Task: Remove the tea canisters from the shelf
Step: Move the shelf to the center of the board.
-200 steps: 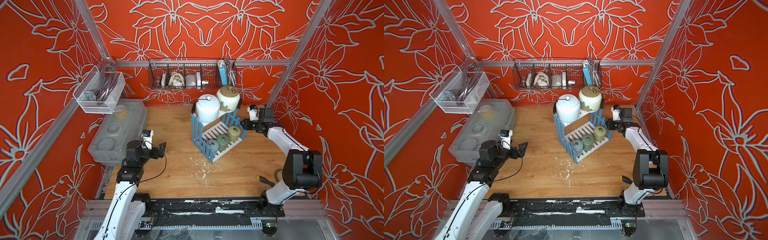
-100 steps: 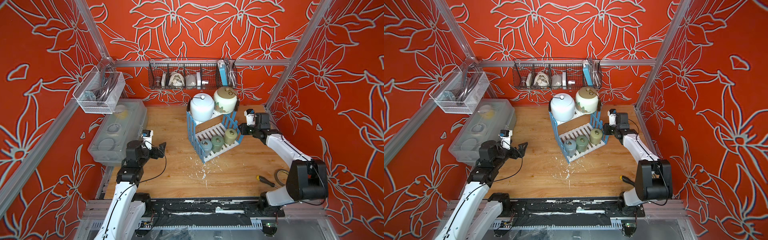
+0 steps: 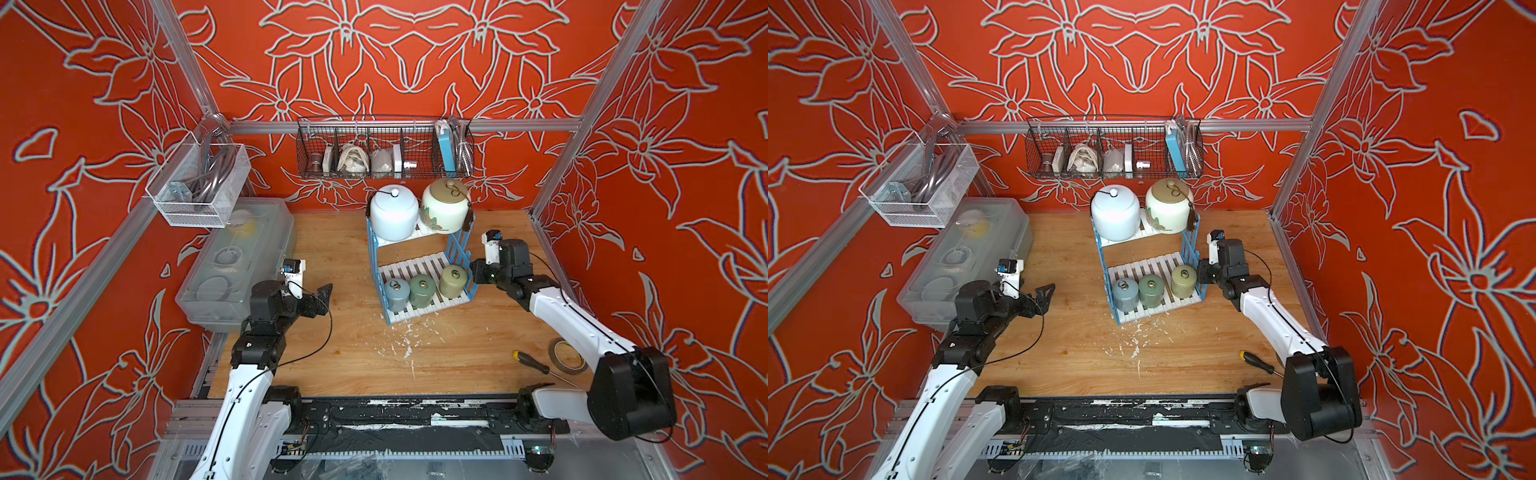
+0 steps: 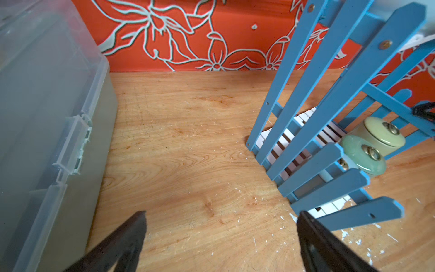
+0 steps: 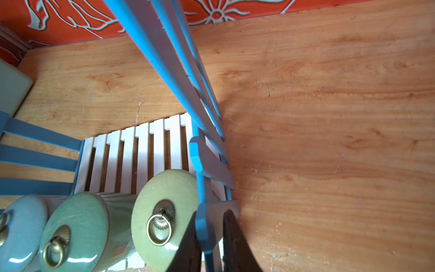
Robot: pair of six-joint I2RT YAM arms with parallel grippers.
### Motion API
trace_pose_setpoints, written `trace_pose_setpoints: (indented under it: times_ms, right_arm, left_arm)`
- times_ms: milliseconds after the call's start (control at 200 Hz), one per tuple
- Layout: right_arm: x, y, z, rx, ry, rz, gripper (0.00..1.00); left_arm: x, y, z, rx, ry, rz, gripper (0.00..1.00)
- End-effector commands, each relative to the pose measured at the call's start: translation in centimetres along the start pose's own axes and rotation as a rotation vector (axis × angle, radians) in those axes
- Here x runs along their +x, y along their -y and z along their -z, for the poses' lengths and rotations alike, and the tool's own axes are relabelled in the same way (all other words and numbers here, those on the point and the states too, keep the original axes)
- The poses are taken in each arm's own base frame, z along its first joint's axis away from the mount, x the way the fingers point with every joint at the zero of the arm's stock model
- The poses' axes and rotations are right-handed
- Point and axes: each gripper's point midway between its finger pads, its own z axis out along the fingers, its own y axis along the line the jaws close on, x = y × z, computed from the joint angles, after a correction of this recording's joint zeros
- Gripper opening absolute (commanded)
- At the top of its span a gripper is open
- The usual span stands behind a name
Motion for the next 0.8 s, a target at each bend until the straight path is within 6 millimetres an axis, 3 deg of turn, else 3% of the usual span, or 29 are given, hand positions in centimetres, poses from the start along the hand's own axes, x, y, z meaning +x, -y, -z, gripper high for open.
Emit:
trace_pose_setpoints:
  times_ms: [0, 200, 385, 520, 796]
  right_arm:
    - [0.2, -0.1, 1.2, 0.026, 0.007, -0.065, 0.16]
    - [1.8, 0.1, 1.8, 0.025, 0.008, -0.009, 0.22]
    - [1.8, -0.1, 2.6, 0.013, 0.001, 0.054, 0.3]
    - [2.0, -0.5, 2.7, -0.003, -0.047, 0.07, 0.39]
    - [3.2, -0.7, 2.6, -0.025, -0.076, 0.079, 0.46]
  left_arm:
    - [-0.7, 1.4, 0.5, 0.078, 0.013, -0.02, 0.98]
    - [-0.1, 3.7, 1.0, 0.207, -0.01, -0.058, 0.98]
    - [0.1, 6.3, 1.9, 0.34, -0.043, -0.113, 0.98]
    - [1.1, 8.3, 2.3, 0.454, -0.084, -0.163, 0.98]
    - [3.4, 11.2, 2.5, 0.565, -0.202, -0.328, 0.98]
